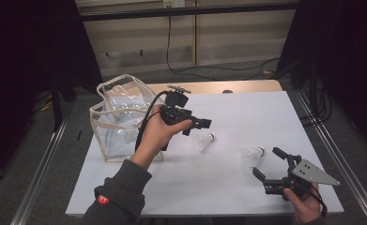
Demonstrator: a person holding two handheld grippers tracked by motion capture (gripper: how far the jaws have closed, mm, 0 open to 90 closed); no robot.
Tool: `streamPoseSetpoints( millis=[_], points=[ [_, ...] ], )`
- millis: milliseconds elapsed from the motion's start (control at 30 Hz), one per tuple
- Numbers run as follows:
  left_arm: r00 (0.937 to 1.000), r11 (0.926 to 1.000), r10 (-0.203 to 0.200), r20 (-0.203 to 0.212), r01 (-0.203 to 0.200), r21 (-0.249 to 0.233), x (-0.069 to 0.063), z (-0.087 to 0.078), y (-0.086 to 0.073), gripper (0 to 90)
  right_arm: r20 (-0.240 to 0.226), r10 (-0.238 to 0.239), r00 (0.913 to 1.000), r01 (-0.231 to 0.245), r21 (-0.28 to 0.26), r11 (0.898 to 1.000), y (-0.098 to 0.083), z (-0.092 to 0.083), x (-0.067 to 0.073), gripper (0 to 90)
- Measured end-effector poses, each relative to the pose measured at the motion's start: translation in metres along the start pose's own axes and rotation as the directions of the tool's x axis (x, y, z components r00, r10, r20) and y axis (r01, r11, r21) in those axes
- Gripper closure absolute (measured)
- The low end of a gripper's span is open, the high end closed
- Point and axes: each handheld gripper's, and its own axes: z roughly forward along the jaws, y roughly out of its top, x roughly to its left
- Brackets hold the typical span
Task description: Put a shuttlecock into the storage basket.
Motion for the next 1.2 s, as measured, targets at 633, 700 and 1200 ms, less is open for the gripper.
streamPoseSetpoints(
  millis=[633,700,1200],
  points=[
    [0.9999,0.9999,0.004,0.017,-0.005,0.014,-0.006,0.022,-0.009,12.3,0.000,-0.002,1.0000,0.002,0.004,1.000,0.000,0.000,0.000,1.0],
    [0.9997,0.9998,0.007,0.021,-0.007,0.016,-0.007,0.024,-0.010,12.2,0.000,-0.003,1.0000,0.003,0.004,1.000,0.000,0.000,0.000,1.0],
    [0.9990,0.9998,0.014,0.043,-0.014,0.014,-0.010,0.038,-0.016,11.4,-0.001,-0.007,1.0000,0.007,0.004,1.000,0.000,0.000,0.000,1.0]
  ],
)
